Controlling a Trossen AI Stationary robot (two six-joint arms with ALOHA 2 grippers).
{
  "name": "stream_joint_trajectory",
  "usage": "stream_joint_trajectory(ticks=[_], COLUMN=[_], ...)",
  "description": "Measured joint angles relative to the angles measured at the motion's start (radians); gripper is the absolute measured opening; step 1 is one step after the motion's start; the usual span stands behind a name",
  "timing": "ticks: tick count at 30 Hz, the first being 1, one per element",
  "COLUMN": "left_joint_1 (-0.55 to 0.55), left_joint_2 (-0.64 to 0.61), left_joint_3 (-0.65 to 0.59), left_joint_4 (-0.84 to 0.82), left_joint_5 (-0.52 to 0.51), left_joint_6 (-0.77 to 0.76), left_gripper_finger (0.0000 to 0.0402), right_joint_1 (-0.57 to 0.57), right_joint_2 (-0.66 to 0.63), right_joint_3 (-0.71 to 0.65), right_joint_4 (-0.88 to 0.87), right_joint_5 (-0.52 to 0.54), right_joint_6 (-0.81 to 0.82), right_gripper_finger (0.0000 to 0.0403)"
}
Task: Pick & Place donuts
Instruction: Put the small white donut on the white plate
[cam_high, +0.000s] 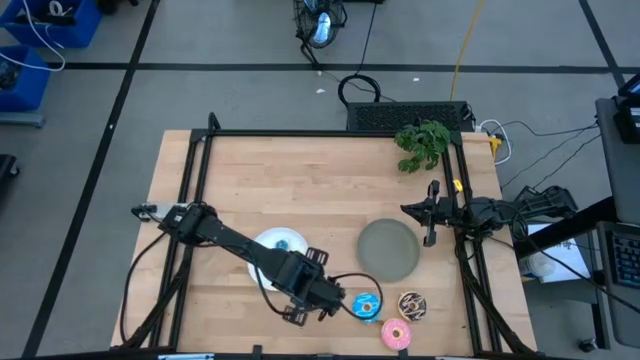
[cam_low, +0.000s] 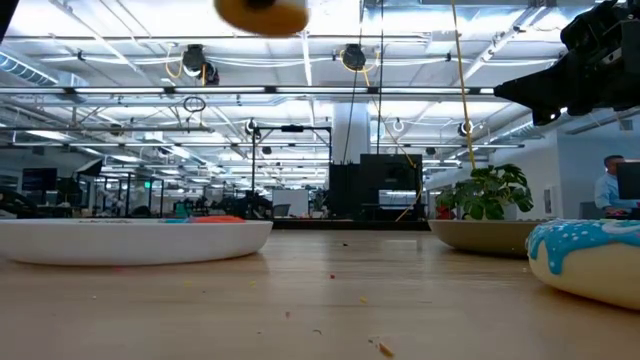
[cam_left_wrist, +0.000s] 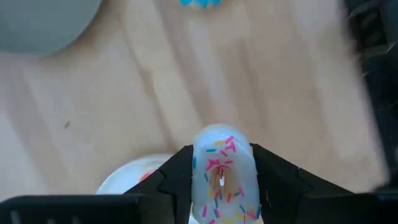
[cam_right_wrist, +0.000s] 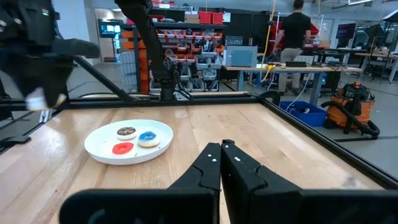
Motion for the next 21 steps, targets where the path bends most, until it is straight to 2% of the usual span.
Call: stream_joint_trajectory(ticks=[4, 11, 14, 21], left_joint_1=[-0.007, -0.009, -0.009, 0.006], left_joint_2=[-0.019, -0.146, -0.238, -0.455], left_joint_3=[-0.018, -0.141, -0.262, -0.677], left_joint_4=[-0.068, -0.021, 0.016, 0.248], left_joint_5=[-0.074, -0.113, -0.130, -0.091], left_joint_6=[-0.018, -0.082, -0.146, -0.298], left_gripper_finger=[0.0145, 0.0145, 0.0145, 0.0145], right_joint_1=[0.000, 0.000, 0.000, 0.000], right_joint_2=[0.000, 0.000, 0.000, 0.000], right_joint_3=[0.000, 0.000, 0.000, 0.000], right_joint_4=[0.000, 0.000, -0.001, -0.001], right_joint_5=[0.000, 0.000, -0.001, -0.001], right_joint_6=[0.000, 0.000, 0.000, 0.000], right_gripper_finger=[0.0000, 0.0000, 0.0000, 0.0000])
